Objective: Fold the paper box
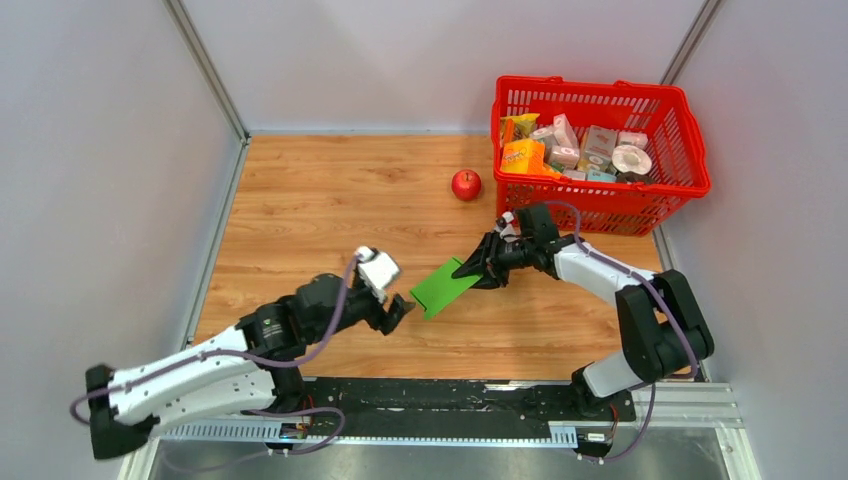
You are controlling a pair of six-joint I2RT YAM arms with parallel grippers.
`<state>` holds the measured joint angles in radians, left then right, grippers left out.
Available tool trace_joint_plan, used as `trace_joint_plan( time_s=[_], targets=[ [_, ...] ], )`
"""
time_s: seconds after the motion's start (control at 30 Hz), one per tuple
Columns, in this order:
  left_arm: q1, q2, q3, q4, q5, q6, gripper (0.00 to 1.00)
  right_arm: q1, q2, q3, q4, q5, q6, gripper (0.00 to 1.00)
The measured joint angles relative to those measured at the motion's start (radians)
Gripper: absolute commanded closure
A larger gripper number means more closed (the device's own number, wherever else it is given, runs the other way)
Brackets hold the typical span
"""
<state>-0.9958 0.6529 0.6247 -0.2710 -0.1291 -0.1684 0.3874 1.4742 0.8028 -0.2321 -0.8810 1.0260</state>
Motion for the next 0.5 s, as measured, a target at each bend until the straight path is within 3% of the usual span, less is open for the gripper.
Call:
trace_joint_plan(
  time_s=[0.07,0.17,0.5],
  targets=[
    [-0.142,0.093,0.021,0.008,-0.079,0.106,0.24,0.000,0.023,-0.014,-0.003,0.014,0.066,0.85],
    [-0.247,0.240,0.060,0.024,-0.134,0.229,0.23,0.000,0.014,-0.049,-0.011,0.049,0.158,0.84],
    [-0.282,0.480,0.121,0.061,-0.141,0.426,0.20,0.000,-0.153,-0.118,-0.063,0.190,0.342,0.83]
  ],
)
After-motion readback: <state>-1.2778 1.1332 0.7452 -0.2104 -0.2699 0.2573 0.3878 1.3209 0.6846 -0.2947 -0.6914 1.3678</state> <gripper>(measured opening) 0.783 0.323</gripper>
